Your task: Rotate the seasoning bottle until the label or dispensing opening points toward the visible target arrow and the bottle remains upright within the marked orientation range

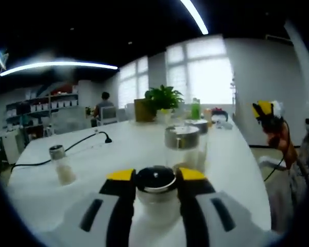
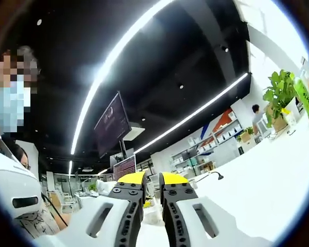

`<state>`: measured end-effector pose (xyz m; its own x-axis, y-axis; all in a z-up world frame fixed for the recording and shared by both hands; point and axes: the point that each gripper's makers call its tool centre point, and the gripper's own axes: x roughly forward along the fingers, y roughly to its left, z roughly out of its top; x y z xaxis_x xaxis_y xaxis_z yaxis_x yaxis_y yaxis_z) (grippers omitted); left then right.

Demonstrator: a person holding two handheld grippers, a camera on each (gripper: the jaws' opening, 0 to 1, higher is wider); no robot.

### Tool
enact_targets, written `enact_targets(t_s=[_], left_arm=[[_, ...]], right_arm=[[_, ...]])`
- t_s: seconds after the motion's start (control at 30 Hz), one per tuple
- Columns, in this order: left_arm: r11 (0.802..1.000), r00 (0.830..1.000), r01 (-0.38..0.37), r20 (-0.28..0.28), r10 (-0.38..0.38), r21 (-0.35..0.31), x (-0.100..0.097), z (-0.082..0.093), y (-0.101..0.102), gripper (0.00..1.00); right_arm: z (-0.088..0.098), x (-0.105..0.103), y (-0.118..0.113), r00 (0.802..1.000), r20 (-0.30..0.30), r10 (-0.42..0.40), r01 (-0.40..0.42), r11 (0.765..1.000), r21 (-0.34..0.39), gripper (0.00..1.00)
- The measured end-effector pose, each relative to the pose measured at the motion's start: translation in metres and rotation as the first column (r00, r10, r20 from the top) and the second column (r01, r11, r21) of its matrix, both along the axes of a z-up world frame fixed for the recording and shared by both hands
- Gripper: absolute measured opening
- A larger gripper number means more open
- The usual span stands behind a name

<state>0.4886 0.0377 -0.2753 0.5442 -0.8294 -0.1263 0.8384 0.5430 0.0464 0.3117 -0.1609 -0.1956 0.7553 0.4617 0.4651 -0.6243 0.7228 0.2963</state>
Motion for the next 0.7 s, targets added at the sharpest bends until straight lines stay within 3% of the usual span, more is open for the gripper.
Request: enact_targets(t_s=[0.27, 0.47, 0.53, 0.6, 0.7], left_arm=[[0.996, 0.996, 0.084, -0.002, -0.084, 0.004, -0.003, 0.001, -0.001, 0.33], [0.98, 0.98, 0.198, -0.019, -0.198, 0.003, -0.007, 0.001, -0.003, 0.33], [0.98, 0.979, 0.198, -0.039, -0.198, -0.011, -0.006, 0.0, -0.003, 0.33], [0.99, 0.984, 0.137, -0.107, -0.14, -0.037, -0.004, -0.002, -0.003, 0.34], [0.997, 0.994, 0.078, -0.075, -0.078, -0.004, -0.003, -0.006, -0.002, 0.39]], right_arm=[[0.0, -0.006, -0.006, 1.0, 0.014, -0.006, 0.006, 1.0, -0.007, 0.08], [0.0, -0.008, 0.001, 0.999, 0.016, 0.035, -0.035, 0.999, -0.006, 0.07], [0.001, -0.008, 0.002, 0.999, 0.016, 0.043, -0.043, 0.999, -0.003, 0.07], [0.001, -0.01, 0.004, 0.998, 0.02, 0.056, -0.056, 0.998, -0.005, 0.06], [0.003, -0.01, 0.002, 0.999, 0.025, 0.043, -0.043, 0.999, -0.002, 0.06]])
